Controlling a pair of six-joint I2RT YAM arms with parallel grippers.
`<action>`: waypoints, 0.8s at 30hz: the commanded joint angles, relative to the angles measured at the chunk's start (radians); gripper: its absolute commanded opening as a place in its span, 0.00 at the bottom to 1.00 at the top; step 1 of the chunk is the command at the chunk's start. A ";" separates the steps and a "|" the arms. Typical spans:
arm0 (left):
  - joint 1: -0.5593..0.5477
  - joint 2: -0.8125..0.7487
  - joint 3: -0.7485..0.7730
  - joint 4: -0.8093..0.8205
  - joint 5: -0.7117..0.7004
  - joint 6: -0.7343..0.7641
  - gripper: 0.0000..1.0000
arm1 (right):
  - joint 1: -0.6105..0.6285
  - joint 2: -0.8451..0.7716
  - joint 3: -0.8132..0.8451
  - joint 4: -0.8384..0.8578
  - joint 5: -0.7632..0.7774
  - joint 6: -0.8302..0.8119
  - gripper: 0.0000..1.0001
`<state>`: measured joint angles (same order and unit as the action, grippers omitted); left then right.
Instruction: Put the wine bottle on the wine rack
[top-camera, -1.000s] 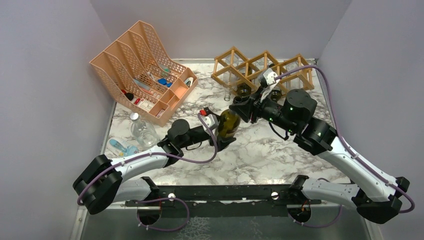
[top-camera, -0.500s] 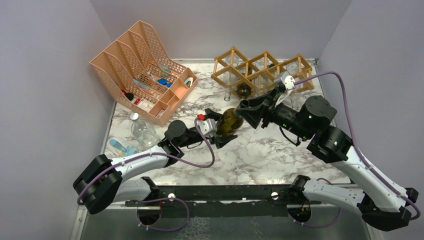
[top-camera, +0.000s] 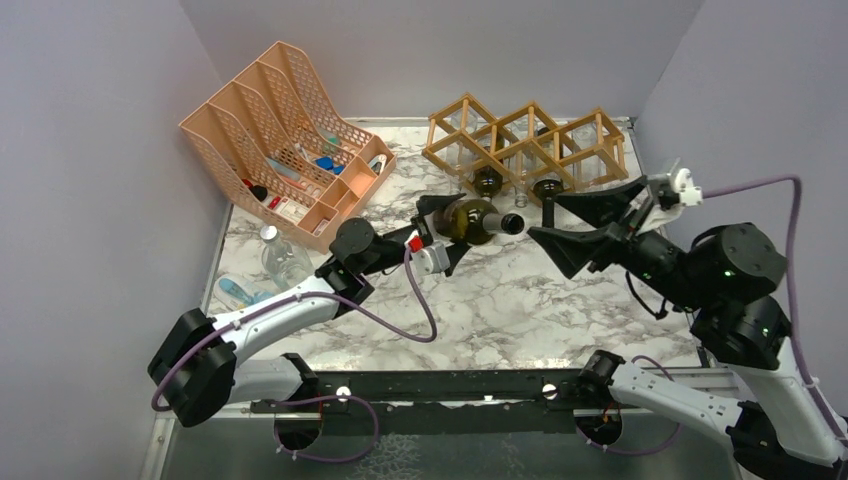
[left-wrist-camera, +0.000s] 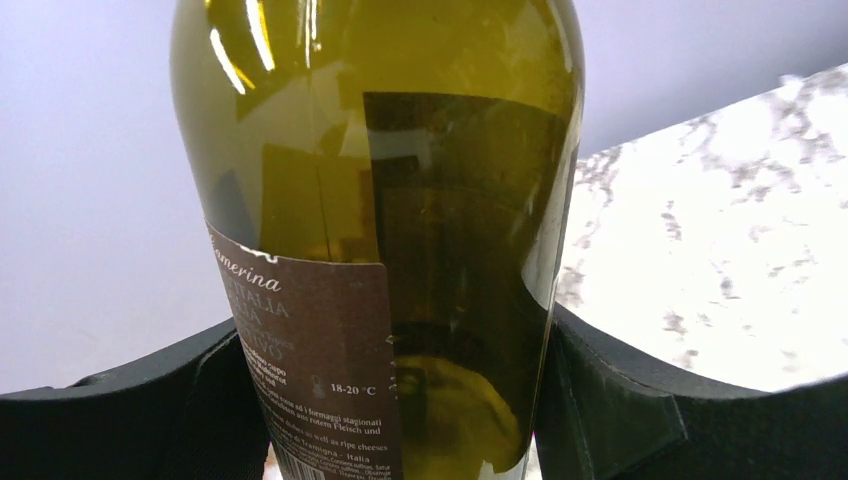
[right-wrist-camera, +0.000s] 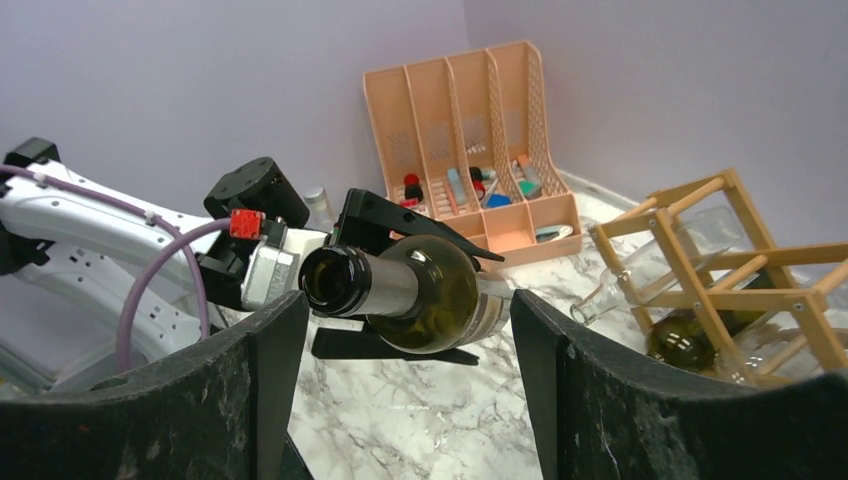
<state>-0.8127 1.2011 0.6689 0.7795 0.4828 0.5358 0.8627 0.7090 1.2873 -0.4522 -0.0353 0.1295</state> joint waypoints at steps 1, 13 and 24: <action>-0.003 0.010 0.106 0.029 0.055 0.212 0.00 | 0.004 -0.018 0.089 -0.110 0.055 -0.009 0.76; -0.002 0.090 0.290 -0.283 0.075 0.768 0.00 | 0.004 0.008 0.180 -0.355 0.151 0.098 0.76; -0.005 0.089 0.278 -0.456 -0.030 1.156 0.00 | 0.004 0.100 0.004 -0.448 0.126 0.151 0.76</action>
<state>-0.8135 1.3094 0.9039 0.3187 0.4911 1.5032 0.8627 0.7776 1.3495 -0.8459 0.1104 0.2546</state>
